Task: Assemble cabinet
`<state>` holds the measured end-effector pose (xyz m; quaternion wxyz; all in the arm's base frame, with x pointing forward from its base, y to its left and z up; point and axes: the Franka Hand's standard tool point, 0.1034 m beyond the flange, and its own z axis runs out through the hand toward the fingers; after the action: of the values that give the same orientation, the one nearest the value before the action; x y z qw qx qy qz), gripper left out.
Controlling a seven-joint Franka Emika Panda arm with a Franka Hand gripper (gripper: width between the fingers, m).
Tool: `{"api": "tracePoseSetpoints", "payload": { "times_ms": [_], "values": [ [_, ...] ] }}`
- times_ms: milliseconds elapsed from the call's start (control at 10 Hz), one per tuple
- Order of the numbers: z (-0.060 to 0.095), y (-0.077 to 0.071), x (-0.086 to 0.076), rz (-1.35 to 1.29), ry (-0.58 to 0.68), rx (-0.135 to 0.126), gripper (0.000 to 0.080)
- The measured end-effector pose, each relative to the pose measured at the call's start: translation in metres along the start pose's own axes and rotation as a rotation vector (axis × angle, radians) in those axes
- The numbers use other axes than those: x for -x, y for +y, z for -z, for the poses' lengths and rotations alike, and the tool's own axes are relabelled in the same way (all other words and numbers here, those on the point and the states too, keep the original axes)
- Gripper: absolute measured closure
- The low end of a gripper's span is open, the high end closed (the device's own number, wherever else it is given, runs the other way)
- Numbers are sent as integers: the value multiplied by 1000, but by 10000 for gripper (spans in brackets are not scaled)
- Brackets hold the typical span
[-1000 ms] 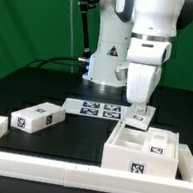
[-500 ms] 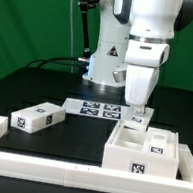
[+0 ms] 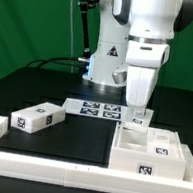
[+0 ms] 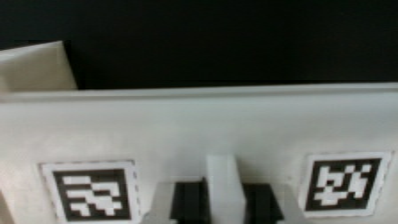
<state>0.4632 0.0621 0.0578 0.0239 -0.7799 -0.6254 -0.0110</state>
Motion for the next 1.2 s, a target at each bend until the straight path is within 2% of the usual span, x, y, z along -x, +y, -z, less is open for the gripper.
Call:
{"api": "tracePoseSetpoints", "payload": {
  "times_ms": [300, 1200],
  "values": [
    [0, 1, 1, 19, 0, 0, 729],
    [-2, 24, 1, 146, 18, 14, 729]
  ]
}}
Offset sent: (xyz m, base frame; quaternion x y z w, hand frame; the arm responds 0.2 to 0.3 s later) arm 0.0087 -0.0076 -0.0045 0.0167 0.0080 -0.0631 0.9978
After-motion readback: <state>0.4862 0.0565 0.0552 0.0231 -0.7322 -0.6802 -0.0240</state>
